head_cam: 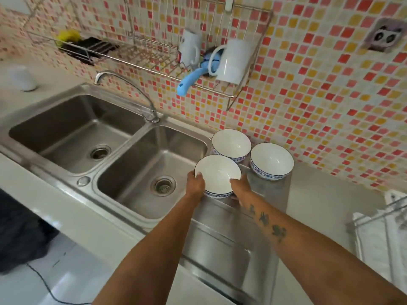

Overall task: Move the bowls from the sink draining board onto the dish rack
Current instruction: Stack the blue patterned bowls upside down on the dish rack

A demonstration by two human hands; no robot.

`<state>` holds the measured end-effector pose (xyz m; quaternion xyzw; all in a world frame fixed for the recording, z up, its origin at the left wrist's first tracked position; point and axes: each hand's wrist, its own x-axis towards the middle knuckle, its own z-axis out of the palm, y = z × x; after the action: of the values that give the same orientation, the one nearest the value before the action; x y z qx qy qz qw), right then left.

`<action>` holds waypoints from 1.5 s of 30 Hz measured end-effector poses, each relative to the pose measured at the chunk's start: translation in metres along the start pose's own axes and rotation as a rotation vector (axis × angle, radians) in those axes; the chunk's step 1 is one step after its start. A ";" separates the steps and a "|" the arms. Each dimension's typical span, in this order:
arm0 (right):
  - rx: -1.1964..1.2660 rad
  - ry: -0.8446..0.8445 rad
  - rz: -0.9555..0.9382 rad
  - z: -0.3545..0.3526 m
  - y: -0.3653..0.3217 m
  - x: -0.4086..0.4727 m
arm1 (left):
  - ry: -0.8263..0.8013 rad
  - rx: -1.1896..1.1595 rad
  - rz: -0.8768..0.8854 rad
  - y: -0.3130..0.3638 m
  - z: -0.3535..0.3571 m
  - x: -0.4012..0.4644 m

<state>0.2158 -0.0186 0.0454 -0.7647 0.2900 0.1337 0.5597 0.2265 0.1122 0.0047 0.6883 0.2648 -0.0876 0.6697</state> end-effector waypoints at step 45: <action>0.512 0.202 -0.533 -0.538 -0.015 -0.372 | -1.132 0.052 0.521 0.238 0.247 -0.494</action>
<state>-0.1355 -0.4080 0.4356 -0.6581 0.1589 -0.1694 0.7162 -0.0184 -0.2403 0.4263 0.5932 -0.3099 -0.2788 0.6887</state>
